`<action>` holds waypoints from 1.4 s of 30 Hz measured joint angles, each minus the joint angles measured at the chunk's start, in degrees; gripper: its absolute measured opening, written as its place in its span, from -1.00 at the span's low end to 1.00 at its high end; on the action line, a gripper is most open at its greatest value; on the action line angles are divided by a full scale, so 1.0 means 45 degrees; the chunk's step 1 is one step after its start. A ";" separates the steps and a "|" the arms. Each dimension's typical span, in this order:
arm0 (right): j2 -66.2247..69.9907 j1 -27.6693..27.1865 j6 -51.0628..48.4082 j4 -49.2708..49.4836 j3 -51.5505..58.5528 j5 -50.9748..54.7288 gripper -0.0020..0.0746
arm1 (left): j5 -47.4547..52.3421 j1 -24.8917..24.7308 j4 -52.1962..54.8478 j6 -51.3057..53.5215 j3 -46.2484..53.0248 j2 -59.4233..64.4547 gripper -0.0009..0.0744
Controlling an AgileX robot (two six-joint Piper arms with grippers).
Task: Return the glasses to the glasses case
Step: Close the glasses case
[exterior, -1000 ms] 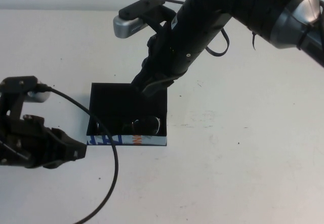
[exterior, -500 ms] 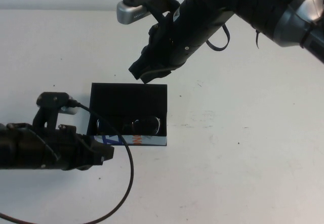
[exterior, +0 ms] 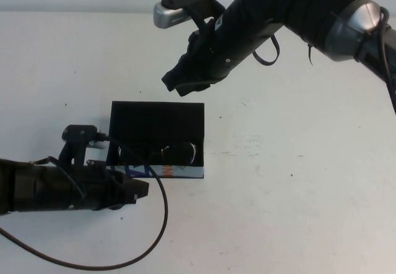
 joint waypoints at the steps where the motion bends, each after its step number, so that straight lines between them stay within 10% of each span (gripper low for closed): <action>1: 0.0070 -0.0022 0.0000 0.0000 0.0000 -0.0163 -0.98 | -0.0053 0.0000 -0.0058 0.0164 0.0000 0.0040 -0.98; 25: 0.1123 -0.0189 0.0027 0.0272 -0.0114 -0.2397 -0.98 | -0.0944 0.0000 -0.0223 0.0783 -0.0521 0.0878 -0.98; 42: 0.4407 -0.0382 0.0362 0.0590 -0.4496 -0.1394 -0.98 | -0.1025 0.0000 -0.0273 0.0991 -0.0541 0.0878 -0.98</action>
